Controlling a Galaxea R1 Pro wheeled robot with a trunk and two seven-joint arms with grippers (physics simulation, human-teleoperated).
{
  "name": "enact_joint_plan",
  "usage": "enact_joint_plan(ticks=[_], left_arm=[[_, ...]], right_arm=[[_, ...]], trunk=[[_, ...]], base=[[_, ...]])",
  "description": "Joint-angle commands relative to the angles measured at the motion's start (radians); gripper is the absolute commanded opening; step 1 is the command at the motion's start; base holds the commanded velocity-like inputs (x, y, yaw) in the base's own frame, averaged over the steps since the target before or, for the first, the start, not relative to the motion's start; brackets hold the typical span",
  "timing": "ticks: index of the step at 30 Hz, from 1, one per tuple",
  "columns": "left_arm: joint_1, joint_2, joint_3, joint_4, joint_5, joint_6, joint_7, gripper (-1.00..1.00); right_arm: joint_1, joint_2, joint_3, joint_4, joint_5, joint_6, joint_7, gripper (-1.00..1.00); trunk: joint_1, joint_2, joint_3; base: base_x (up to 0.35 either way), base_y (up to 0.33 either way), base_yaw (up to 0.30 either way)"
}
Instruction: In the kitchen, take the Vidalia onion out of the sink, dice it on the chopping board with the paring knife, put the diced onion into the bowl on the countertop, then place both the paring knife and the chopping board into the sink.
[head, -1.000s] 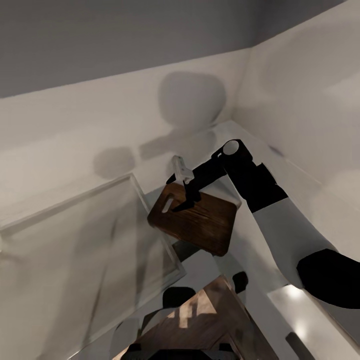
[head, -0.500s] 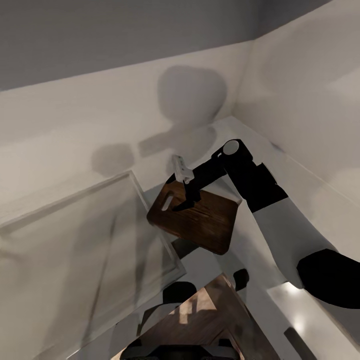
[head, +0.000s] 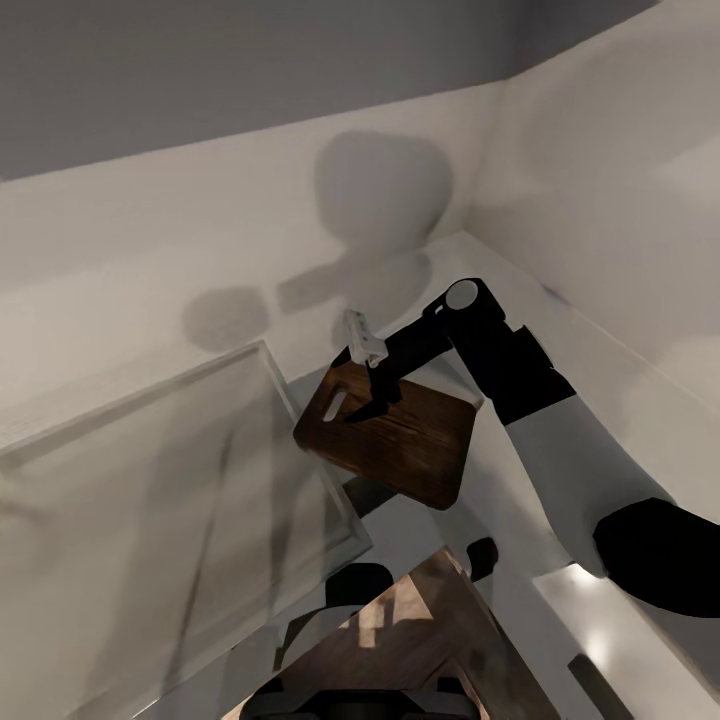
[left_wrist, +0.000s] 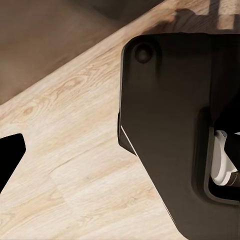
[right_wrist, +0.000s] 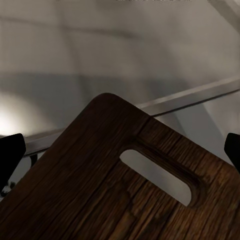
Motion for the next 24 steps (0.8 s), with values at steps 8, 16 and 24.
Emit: enact_joint_plan(ticks=[8, 16, 24], left_arm=[[0.0, 0.001, -0.005, -0.001, 0.002, -0.001, 0.007, 1.0], [0.0, 0.001, -0.005, -0.001, 0.002, -0.001, 0.007, 1.0], [0.0, 0.001, -0.005, -0.001, 0.002, -0.001, 0.007, 1.0]], right_arm=[[-0.001, 0.002, 0.0, -0.002, 0.004, 0.01, 0.005, 1.0], [-0.001, 0.002, 0.0, -0.006, 0.004, 0.011, 0.005, 1.0], [-0.001, 0.001, 0.0, -0.006, 0.005, 0.017, 0.003, 1.0]], trunk=[[0.001, -0.002, -0.001], [0.001, -0.002, -0.001], [0.001, -0.002, -0.002]], base=[[0.0, 0.0, 0.0], [0.0, 0.0, 0.0], [0.0, 0.0, 0.0]])
